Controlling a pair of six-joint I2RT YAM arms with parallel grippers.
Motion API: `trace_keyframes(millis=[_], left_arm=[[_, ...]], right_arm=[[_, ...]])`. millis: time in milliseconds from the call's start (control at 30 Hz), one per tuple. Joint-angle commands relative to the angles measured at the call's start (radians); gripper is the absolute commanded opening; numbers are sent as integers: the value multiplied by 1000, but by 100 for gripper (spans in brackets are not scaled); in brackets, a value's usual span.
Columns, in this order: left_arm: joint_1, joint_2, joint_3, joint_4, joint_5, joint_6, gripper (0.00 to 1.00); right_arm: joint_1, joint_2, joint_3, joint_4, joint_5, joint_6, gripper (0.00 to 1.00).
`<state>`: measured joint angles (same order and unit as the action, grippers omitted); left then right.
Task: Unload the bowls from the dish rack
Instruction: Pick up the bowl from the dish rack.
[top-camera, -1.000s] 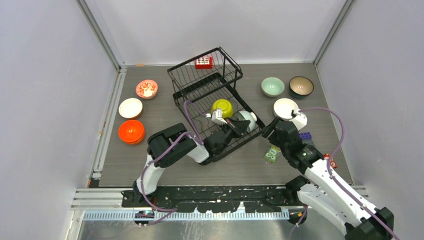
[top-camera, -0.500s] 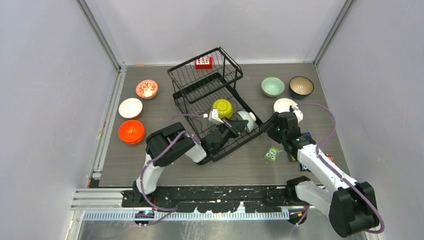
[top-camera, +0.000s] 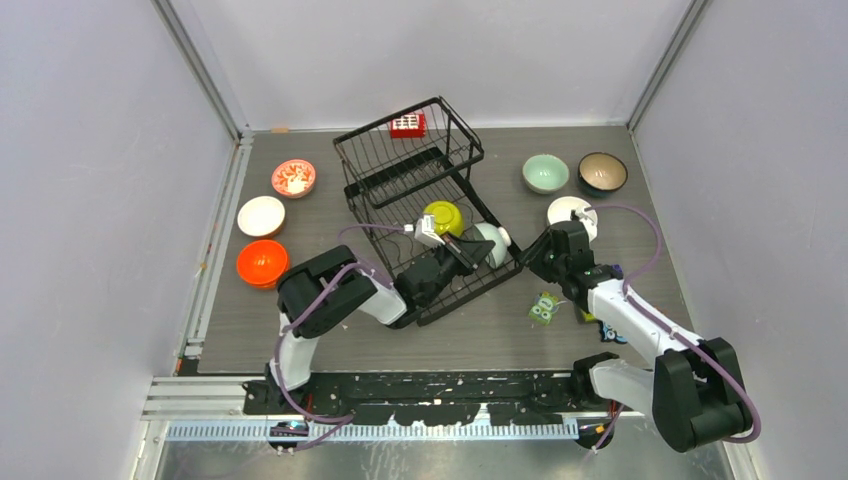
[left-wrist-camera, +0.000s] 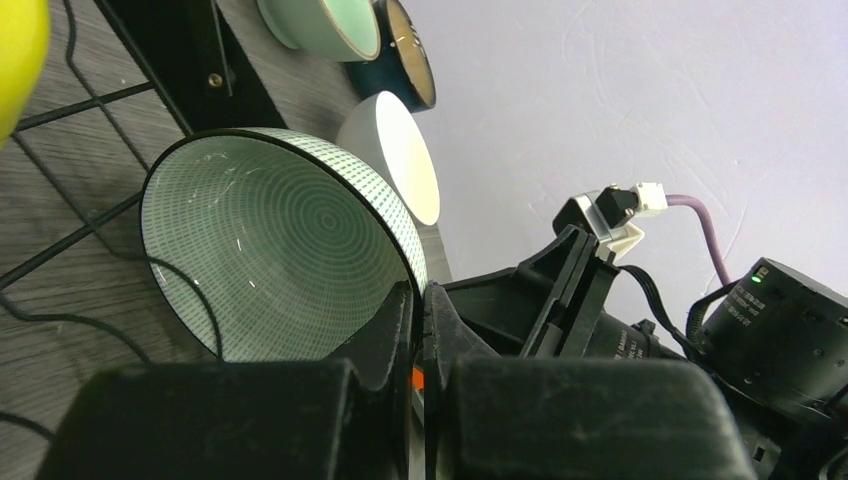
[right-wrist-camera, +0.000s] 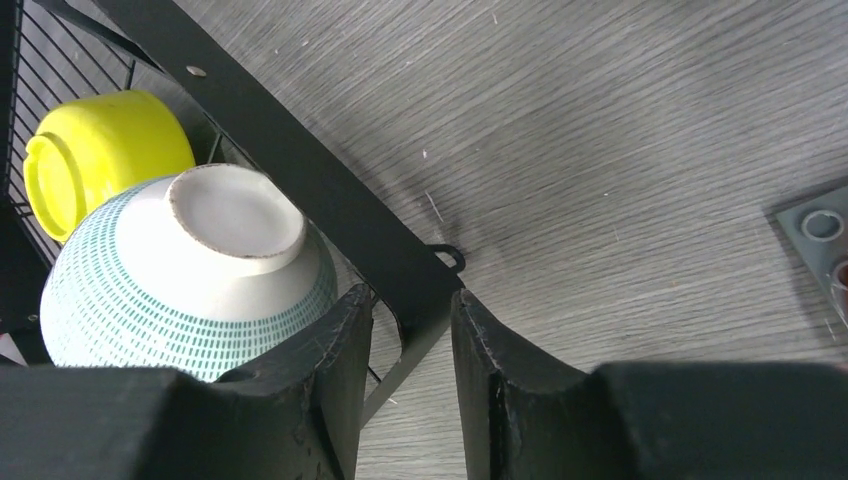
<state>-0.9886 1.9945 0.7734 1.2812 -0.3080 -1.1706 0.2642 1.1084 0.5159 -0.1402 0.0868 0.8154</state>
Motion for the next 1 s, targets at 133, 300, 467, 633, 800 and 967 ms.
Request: trace_keyframes(millis=[133,300,467,633,800,967], left_arm=[[5,-113,15,152,37,7,0],[5,-128,25,151,55,17,0],[8,-159,26,151,66,53,0],[11,-183,28,151,85,75,0],[11,-200,35,152,101,91,0],[12,-210,41,152,107,107,0]], right_arm=[[-7,-41,-36,77,-19,14,46],[-9,-38,-32,61,-45,11,41],[-11,-42,-36,55,-47,7,34],[-14,-64,-42,49,-49,12,36],[-15,-119,-49,31,-48,20,43],[-16,-112,-49,21,-65,9,34]])
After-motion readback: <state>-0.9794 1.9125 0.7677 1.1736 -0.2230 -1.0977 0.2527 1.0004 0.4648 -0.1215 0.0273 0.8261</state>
